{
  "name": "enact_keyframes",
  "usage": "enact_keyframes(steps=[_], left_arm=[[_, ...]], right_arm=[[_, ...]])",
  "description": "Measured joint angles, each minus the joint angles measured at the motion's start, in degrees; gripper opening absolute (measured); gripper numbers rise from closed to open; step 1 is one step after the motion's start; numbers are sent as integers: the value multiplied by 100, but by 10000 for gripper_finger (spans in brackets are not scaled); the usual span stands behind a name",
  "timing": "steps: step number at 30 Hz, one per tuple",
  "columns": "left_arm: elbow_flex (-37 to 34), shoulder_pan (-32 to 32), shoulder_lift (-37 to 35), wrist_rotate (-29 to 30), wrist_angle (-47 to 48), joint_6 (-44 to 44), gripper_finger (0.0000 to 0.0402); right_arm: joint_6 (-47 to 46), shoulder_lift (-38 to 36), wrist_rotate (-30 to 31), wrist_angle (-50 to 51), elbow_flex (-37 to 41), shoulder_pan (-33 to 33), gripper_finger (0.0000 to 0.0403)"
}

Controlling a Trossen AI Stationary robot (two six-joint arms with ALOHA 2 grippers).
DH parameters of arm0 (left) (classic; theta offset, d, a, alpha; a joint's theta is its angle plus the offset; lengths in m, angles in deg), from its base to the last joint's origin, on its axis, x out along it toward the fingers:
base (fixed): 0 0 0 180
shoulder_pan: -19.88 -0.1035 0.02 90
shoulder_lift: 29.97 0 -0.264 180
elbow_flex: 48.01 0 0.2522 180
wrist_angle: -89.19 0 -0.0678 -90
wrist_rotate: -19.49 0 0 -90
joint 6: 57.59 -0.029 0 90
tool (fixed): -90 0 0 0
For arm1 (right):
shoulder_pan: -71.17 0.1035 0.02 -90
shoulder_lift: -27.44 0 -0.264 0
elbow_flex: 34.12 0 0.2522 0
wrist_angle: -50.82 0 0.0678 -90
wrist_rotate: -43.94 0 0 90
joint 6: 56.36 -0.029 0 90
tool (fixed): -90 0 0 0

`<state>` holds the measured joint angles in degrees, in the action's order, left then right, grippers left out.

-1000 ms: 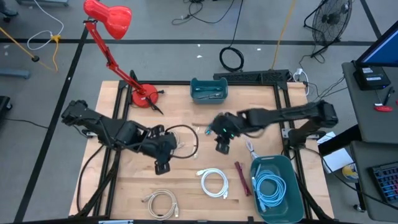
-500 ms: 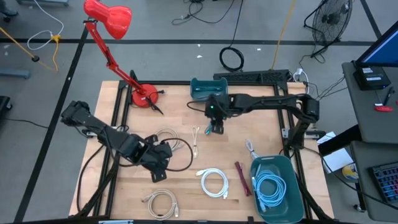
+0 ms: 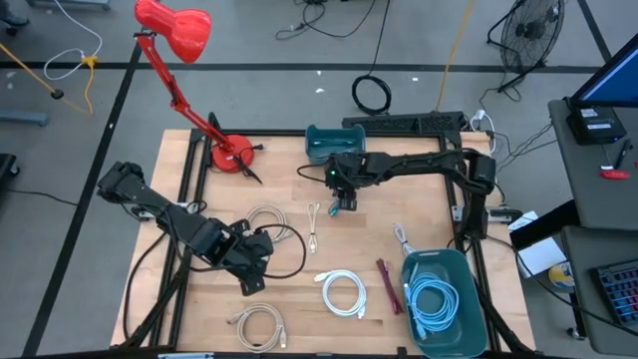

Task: Pick & Place USB Port
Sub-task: Put the blue and white charger cable into the top blue bin

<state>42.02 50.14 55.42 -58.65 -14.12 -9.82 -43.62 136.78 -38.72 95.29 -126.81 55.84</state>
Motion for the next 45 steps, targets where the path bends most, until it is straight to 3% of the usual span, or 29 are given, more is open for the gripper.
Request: enact_keyframes(steps=[13, 18, 24, 27, 31, 32, 39, 45], left_arm=[[0, 0, 0, 15, 13, 43, 156], [0, 0, 0, 20, 11, 6, 156], [0, -11, 0, 149, -20, -118, 156], [0, -50, 0, 168, -20, -160, 156], [0, -72, 0, 203, -22, -176, 156], [0, -72, 0, 223, -25, -187, 156], [2, -66, 0, 428, -59, -261, 156], [2, -33, 0, 665, -75, -242, 156]], right_arm=[[-497, 236, -158, 370, -3, 45, 173], [-1023, 140, -724, 702, -8, 192, 171], [-1689, -223, -590, 645, -5, 389, 171], [-2708, -500, -499, 512, -3, 334, 171], [-6047, -775, -612, 1194, -11, 50, 171], [-6488, -782, -782, 1408, -11, -18, 171], [-7595, -641, -1477, 2046, -12, -157, 182], [-7843, -437, -1786, 2075, 10, -175, 197]])
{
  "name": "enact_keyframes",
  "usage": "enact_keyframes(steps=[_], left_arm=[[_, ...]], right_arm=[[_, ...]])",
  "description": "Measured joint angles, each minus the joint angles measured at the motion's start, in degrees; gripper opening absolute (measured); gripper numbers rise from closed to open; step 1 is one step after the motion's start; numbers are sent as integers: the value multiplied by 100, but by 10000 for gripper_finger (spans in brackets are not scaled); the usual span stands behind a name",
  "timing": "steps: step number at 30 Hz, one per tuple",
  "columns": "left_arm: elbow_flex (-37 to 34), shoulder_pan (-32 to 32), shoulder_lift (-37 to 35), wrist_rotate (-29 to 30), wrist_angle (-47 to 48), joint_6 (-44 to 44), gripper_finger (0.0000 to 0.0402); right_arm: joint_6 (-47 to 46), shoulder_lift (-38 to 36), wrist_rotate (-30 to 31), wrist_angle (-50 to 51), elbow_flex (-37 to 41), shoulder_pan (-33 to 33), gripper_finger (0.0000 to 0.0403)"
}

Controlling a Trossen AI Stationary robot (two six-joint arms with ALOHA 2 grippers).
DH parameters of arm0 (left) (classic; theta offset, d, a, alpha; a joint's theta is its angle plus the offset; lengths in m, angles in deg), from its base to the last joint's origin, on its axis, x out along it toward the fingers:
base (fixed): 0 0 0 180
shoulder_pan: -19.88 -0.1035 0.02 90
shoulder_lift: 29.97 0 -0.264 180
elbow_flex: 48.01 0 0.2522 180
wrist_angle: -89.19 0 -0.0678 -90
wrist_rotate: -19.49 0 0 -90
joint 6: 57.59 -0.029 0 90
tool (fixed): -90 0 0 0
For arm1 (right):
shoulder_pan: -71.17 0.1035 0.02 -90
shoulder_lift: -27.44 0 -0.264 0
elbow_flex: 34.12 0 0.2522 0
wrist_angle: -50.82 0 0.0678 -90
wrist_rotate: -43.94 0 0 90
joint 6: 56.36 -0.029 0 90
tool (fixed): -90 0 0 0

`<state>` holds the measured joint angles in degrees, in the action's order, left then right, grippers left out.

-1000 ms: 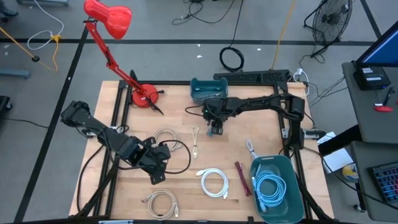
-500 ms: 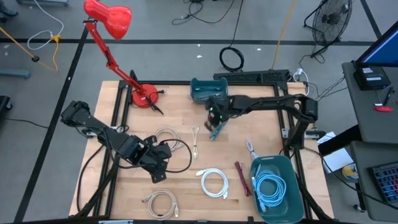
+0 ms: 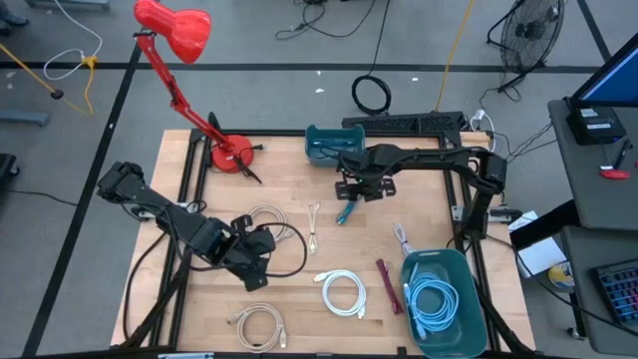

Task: Pick & Place USB Port
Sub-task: Put the blue and white charger cable into the top blue bin

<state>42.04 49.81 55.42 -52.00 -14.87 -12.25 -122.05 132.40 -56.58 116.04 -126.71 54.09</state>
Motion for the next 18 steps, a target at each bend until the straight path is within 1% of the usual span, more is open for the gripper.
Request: enact_keyframes(steps=[2, 6, 9, 12, 18], left_arm=[[0, 31, 0, 80, -38, 4, 156], [0, 109, 0, 116, -84, 22, 156], [0, 166, 0, 113, -75, 28, 156], [0, 213, 0, 115, -51, 48, 156], [0, 258, 0, 113, 134, 173, 156]], right_arm=[[-88, 44, -9, -196, 126, 10, 203], [-434, 97, -13, -1086, 431, 35, 208], [-411, 107, -20, -1289, 574, 59, 206], [-546, 140, 4, -1847, 766, 70, 204], [-738, 128, -10, -2300, 1177, 69, 199]])
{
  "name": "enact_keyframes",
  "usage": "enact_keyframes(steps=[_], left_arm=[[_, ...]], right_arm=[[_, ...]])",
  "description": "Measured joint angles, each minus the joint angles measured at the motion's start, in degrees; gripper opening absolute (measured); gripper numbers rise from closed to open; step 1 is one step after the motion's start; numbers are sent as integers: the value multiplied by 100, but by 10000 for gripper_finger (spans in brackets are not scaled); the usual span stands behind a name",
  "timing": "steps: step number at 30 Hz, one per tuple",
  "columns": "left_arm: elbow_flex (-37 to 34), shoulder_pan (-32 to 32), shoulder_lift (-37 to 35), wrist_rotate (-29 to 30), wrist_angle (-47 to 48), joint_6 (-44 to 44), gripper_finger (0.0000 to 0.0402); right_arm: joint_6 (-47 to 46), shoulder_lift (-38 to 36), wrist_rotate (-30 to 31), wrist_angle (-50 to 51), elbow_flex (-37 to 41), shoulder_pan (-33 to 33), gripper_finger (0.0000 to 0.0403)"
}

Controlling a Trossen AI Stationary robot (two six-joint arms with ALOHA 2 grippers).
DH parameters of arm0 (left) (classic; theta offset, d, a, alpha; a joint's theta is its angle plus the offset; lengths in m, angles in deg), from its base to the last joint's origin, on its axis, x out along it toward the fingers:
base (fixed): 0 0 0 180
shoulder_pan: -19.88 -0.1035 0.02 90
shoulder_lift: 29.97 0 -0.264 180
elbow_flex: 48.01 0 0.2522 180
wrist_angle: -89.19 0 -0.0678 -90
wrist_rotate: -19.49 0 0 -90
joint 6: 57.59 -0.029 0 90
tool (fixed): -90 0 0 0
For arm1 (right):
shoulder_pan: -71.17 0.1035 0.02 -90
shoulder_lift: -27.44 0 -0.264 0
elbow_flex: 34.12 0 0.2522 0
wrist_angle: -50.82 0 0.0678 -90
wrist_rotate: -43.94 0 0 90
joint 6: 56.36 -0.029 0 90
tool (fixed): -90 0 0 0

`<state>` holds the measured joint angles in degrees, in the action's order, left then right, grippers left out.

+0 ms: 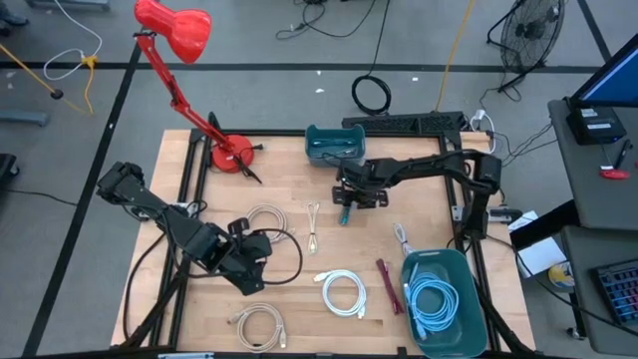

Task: Pick & Place USB Port
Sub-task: Put the blue and white charger cable into the top blue bin

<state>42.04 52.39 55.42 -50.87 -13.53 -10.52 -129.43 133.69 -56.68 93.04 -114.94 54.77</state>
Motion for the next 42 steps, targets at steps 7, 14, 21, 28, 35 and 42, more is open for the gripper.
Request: enact_keyframes(steps=[7, 14, 21, 28, 35, 42], left_arm=[[0, -2, 0, 0, 31, -24, 156], [2, -80, 0, 43, 29, -53, 156], [2, -103, 0, 44, 5, -57, 156], [2, -103, 0, 48, -2, -43, 156], [2, -103, 0, 47, -10, -40, 156], [2, -103, 0, 39, 1, -9, 156]], right_arm=[[2, -12, 168, -133, 149, 1, 155], [34, 6, 286, -404, 165, 3, 91], [353, 36, 287, -791, 156, 12, 39], [665, 10, 68, -1414, -31, 184, 21], [1347, 1, 3, -1398, -919, 313, 23], [2039, -4, 98, -1364, -2121, 95, 23]])
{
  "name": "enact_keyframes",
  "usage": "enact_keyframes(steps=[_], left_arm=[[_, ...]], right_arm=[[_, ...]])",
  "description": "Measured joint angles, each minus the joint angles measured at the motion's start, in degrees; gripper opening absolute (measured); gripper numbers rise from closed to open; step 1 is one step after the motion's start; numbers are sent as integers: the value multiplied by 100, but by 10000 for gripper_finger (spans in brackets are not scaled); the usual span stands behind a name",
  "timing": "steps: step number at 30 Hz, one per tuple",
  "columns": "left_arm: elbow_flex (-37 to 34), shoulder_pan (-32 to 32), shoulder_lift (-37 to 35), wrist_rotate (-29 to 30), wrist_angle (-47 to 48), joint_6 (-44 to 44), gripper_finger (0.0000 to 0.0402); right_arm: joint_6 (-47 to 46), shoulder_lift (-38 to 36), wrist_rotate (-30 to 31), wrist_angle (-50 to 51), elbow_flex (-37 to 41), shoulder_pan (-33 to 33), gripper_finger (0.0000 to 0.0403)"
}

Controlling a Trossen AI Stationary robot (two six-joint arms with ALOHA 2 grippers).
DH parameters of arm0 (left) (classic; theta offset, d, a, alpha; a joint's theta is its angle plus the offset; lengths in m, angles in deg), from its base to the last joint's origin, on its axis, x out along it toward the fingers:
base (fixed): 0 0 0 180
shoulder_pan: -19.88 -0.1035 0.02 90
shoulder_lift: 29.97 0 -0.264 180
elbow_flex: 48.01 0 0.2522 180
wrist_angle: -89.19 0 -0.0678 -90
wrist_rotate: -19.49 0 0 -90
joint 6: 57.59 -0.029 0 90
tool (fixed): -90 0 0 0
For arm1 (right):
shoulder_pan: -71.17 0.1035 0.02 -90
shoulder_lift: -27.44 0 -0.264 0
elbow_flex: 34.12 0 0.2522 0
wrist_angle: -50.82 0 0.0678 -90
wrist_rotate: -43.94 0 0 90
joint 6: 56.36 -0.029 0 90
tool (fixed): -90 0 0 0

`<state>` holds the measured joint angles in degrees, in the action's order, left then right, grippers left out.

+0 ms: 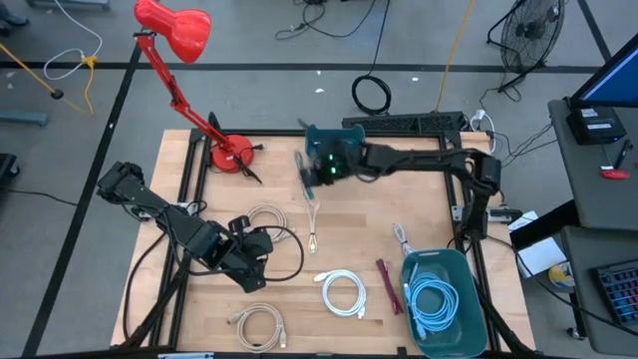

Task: Pick & Place USB Port
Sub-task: Put the blue and white charger cable into the top blue bin

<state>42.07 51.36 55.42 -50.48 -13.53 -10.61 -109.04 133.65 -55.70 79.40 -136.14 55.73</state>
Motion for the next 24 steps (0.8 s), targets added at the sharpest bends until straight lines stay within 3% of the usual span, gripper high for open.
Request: enact_keyframes(steps=[11, 18, 24], left_arm=[[0, -298, -358, 227, 115, 113, 156], [0, -896, -908, 452, 129, 116, 156], [0, -1495, -1418, 555, 98, 4, 156]], right_arm=[[1477, -11, 954, 1007, -1356, -1109, 23], [2619, -13, 655, 1419, -1279, -2110, 22], [3895, -13, 144, 1541, -863, -2411, 21]])
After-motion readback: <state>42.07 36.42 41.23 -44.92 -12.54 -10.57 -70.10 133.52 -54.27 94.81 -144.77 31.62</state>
